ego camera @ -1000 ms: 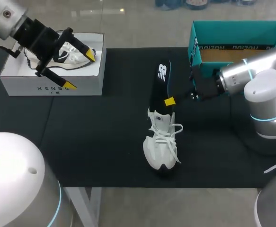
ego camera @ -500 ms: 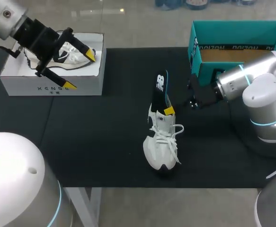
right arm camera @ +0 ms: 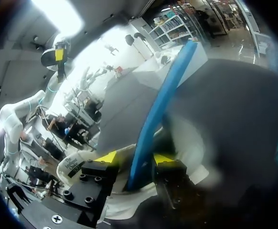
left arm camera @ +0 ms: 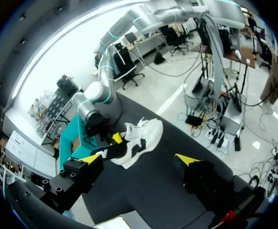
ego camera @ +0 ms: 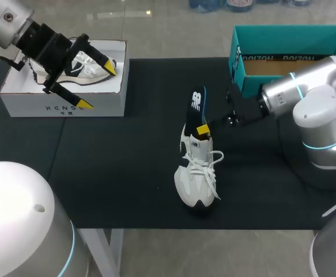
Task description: Take the shoe out of the shoebox, open the shoe tongue, remove and reinsert the insole, then place the shoe into the shoebox
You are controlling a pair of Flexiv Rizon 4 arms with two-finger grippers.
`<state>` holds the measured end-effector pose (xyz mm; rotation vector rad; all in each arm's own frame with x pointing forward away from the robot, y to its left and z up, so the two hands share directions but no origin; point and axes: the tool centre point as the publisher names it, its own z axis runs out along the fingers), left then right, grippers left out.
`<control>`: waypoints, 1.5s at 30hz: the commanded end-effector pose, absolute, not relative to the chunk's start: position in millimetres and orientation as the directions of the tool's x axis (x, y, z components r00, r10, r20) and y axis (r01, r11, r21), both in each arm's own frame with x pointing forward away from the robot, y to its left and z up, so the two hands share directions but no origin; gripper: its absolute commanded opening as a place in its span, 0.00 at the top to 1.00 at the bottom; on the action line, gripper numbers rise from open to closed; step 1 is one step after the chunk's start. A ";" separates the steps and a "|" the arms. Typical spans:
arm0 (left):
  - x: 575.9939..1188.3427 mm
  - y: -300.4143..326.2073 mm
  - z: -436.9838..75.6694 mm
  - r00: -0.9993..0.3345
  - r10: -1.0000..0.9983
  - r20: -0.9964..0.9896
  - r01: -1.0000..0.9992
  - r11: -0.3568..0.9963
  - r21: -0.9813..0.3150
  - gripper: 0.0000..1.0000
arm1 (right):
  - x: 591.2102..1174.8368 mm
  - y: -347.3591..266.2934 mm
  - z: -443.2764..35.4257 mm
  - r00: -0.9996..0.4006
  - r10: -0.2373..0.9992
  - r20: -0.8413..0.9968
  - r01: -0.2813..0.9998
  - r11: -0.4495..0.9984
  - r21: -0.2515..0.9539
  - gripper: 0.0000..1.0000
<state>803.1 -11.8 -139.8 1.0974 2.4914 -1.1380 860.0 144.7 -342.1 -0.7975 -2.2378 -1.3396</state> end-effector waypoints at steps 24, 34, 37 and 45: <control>802.7 -11.6 -139.3 -0.708 0.551 -0.442 0.696 0.434 -0.572 0.00 | 869.0 140.4 -338.7 -0.744 0.290 0.602 0.668 0.347 0.658 1.00; 802.7 -11.6 -139.3 -0.708 0.551 -0.442 0.696 0.434 -0.572 0.00 | 840.1 140.8 -358.9 -0.709 0.279 0.648 0.702 0.361 0.614 1.00; 802.7 -11.6 -139.3 -0.708 0.551 -0.442 0.696 0.434 -0.572 0.00 | 833.9 144.4 -362.5 -0.709 0.273 0.650 0.701 0.376 0.606 1.00; 802.7 -11.6 -139.3 -0.708 0.551 -0.442 0.696 0.434 -0.572 0.00 | 847.4 146.8 -350.9 -0.725 0.295 0.622 0.687 0.377 0.622 0.54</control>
